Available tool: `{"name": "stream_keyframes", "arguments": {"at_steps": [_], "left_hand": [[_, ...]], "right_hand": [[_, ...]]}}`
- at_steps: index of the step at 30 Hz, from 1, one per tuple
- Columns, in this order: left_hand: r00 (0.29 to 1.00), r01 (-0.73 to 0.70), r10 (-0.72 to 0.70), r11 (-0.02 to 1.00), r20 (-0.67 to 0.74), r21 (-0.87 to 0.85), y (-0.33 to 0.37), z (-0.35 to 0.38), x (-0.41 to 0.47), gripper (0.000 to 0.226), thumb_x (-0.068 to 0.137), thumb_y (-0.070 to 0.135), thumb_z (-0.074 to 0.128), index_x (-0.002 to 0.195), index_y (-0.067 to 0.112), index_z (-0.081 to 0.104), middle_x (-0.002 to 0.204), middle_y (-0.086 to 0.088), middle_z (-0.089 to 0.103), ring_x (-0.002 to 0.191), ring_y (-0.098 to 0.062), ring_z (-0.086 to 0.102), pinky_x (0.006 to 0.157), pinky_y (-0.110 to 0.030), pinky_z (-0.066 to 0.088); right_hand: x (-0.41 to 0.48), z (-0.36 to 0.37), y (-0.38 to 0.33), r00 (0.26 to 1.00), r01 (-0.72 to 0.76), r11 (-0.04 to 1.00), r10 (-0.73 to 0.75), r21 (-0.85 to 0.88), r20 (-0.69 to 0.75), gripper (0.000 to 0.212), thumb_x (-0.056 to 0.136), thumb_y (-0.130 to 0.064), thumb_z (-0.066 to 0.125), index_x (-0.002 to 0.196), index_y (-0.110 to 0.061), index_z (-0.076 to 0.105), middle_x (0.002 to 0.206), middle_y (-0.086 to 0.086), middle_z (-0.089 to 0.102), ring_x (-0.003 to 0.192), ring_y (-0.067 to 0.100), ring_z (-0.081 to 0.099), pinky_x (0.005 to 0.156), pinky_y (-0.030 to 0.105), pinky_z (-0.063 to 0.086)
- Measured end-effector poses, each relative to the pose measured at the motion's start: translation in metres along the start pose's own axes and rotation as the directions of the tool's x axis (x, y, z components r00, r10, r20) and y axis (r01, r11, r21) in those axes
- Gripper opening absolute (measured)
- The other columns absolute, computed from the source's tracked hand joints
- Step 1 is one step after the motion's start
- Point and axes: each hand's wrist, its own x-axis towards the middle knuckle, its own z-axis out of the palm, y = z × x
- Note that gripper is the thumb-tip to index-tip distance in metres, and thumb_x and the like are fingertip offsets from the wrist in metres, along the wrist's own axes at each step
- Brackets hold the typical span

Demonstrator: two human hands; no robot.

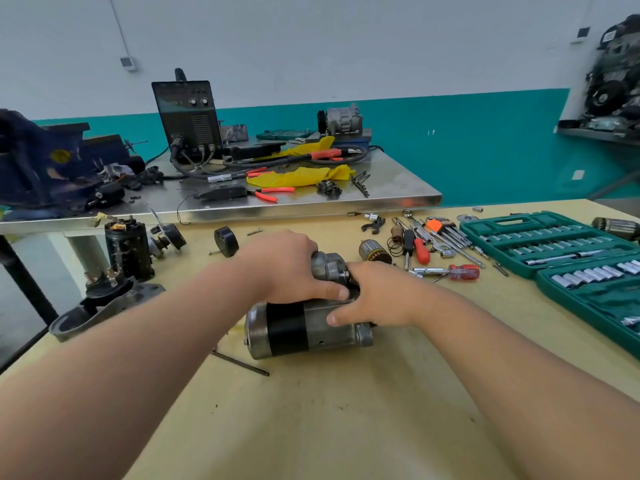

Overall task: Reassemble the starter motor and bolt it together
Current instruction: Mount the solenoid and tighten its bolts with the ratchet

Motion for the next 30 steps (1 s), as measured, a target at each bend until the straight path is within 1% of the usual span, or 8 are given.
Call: {"name": "stream_keyframes", "arguments": {"at_steps": [5,9,13,18,21,25,27,30], "left_hand": [[0.997,-0.001,0.006,0.998,0.079,-0.069,-0.003,-0.001,0.011,0.071,0.059,0.088,0.057,0.077,0.020,0.058,0.072,0.000,0.063,0.065,-0.018,0.058,0.058,-0.031,0.044],[0.998,-0.020,0.022,0.999,0.065,-0.031,-0.003,-0.002,0.005,0.072,0.056,0.092,0.052,0.079,0.024,0.057,0.072,0.003,0.062,0.066,-0.015,0.057,0.060,-0.031,0.047],[0.991,-0.039,0.054,0.993,-0.126,0.116,0.002,0.007,-0.020,0.085,0.050,0.099,0.029,0.089,0.028,0.054,0.072,0.010,0.058,0.065,-0.010,0.055,0.061,-0.031,0.050],[0.922,-0.146,0.188,0.978,-0.339,0.146,0.005,0.017,-0.053,0.089,0.060,0.095,0.027,0.104,0.025,0.060,0.084,0.009,0.064,0.070,-0.016,0.061,0.067,-0.034,0.051],[0.823,-0.199,0.262,0.964,-0.504,0.177,0.006,0.026,-0.068,0.083,0.068,0.087,0.037,0.093,0.014,0.069,0.071,0.002,0.064,0.057,-0.021,0.061,0.054,-0.037,0.052],[0.804,-0.158,0.250,0.965,-0.540,0.210,0.013,0.034,-0.082,0.079,0.071,0.085,0.041,0.091,0.015,0.070,0.071,0.002,0.064,0.055,-0.021,0.059,0.052,-0.035,0.050],[0.813,-0.130,0.222,0.970,-0.538,0.205,0.016,0.036,-0.088,0.077,0.071,0.084,0.043,0.092,0.015,0.069,0.072,0.002,0.064,0.056,-0.021,0.059,0.053,-0.034,0.049],[0.847,-0.083,0.170,0.978,-0.503,0.191,0.021,0.034,-0.092,0.078,0.070,0.085,0.041,0.091,0.016,0.069,0.072,0.002,0.063,0.057,-0.021,0.059,0.055,-0.033,0.049]], "right_hand": [[0.001,0.000,0.002,1.000,-0.028,0.999,0.028,0.046,0.003,0.028,0.073,-0.052,0.075,0.081,-0.035,0.054,0.080,-0.013,0.062,0.073,0.002,0.059,0.055,0.021,0.039],[-0.003,0.003,-0.001,0.999,-0.022,1.000,0.023,0.017,-0.035,0.028,0.073,-0.056,0.072,0.084,-0.038,0.052,0.083,-0.014,0.061,0.077,0.001,0.057,0.060,0.021,0.043],[-0.016,0.006,0.002,1.000,0.004,0.999,-0.004,-0.032,-0.001,0.042,0.072,-0.062,0.065,0.104,-0.038,0.052,0.090,-0.014,0.061,0.081,0.003,0.059,0.071,0.028,0.053],[-0.029,-0.021,0.025,0.999,0.030,0.945,-0.026,0.325,-0.018,0.027,0.089,-0.034,0.062,0.111,-0.049,0.055,0.115,-0.031,0.059,0.108,-0.014,0.053,0.092,0.013,0.041],[-0.043,-0.029,0.055,0.993,-0.121,0.993,0.121,-0.006,0.002,0.042,0.090,-0.050,0.058,0.130,-0.044,0.049,0.132,-0.025,0.051,0.119,-0.005,0.046,0.096,0.015,0.035],[-0.071,-0.032,0.103,0.911,-0.404,0.872,0.411,-0.276,-0.035,0.083,0.080,-0.072,0.053,0.147,-0.028,0.033,0.149,-0.005,0.041,0.128,0.013,0.046,0.105,0.029,0.037],[-0.084,-0.033,0.117,0.887,-0.440,0.827,0.461,-0.350,-0.027,0.077,0.079,-0.072,0.054,0.141,-0.030,0.040,0.136,-0.005,0.048,0.117,0.014,0.051,0.098,0.028,0.042],[-0.094,-0.027,0.125,0.902,-0.417,0.800,0.421,-0.432,-0.091,0.043,0.086,-0.059,0.057,0.120,-0.033,0.055,0.100,-0.012,0.048,0.093,0.009,0.050,0.077,0.025,0.042]]}}
